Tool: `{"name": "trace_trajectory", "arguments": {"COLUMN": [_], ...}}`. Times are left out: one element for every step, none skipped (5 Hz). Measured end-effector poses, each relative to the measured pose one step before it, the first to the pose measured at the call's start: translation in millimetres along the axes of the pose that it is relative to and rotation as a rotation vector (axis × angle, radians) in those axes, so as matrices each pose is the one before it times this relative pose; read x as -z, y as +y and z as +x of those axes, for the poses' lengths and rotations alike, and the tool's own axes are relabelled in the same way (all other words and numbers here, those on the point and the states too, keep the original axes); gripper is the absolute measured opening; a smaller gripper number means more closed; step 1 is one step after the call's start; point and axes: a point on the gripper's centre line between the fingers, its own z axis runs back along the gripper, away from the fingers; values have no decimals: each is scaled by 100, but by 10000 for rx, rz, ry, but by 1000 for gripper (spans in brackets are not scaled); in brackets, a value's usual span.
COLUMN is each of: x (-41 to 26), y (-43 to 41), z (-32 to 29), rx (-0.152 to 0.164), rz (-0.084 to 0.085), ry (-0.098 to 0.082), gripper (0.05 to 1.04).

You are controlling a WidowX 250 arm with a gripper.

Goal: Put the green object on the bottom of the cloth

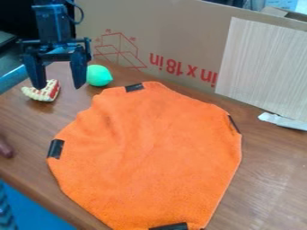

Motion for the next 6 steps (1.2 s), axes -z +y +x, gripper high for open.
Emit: {"name": "trace_trajectory", "arguments": {"x": [1065, -852, -905, -817, 168, -1164], "y": [15, 1081, 2456, 1196, 804, -92], "z": [11, 1933, 1973, 1005, 442, -108], "rx": [39, 859, 752, 1362, 1885, 2268], "rz": [24, -144, 3, 756, 1073, 1041], "ry": [383, 115, 114, -233, -931, -1320], "gripper": [1000, 1000, 1000, 1000, 1000, 1000]}}
